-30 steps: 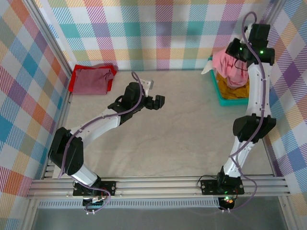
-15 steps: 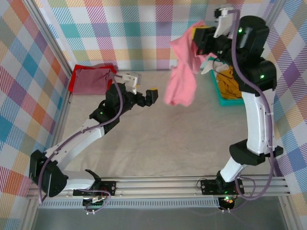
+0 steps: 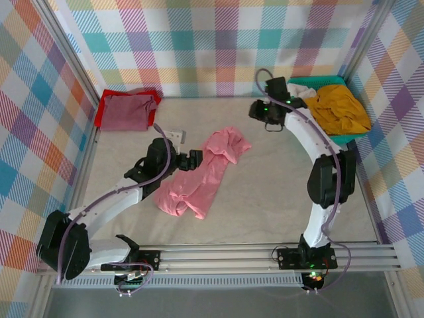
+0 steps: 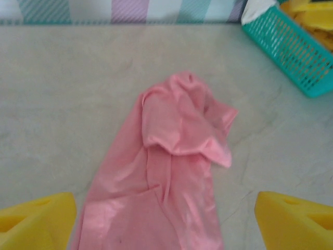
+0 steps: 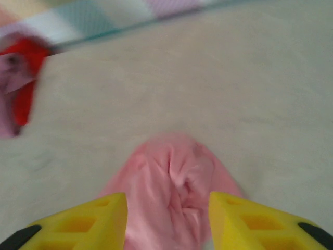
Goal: Fold and stack the t-shirts
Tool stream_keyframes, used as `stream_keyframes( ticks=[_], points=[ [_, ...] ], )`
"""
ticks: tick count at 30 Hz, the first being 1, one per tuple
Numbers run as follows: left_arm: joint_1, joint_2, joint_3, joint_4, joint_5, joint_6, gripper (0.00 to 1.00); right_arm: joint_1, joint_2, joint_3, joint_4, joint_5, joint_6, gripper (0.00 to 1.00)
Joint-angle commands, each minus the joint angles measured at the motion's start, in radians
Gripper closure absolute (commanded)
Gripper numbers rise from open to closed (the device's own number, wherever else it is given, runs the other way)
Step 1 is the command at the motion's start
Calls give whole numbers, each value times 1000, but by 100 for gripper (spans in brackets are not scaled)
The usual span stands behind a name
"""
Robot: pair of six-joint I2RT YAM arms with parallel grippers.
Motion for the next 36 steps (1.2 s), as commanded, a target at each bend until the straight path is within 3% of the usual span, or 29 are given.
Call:
stream_keyframes(
  ticks=[1,6,13,20,26,32,33,36],
  points=[
    [0,45,24,-83,53,10,11,-4,-120,-79,72,-8,8,49],
    [-25,48,-16,-243,14,-49,12,46,-89,-130,63,-185,-74,46],
    [-39,-138,-174,-375,4,-247,11,221,14,-123,76,-205,-251,36],
    [-61,-287,-335,-337,5,-363,16,315,221,131,-43,-102,-410,35],
    [-63,-190,-334,-154,52,-354,19,326,456,415,-213,-4,-417,33],
    [-63,-96,-312,-84,20,-351,55,352,596,584,-334,63,-430,34],
    [-63,-94,-311,-84,7,-350,59,355,609,596,-346,65,-431,39],
    [-61,-98,-298,-119,-41,-347,79,361,627,621,-364,79,-420,69]
  ],
)
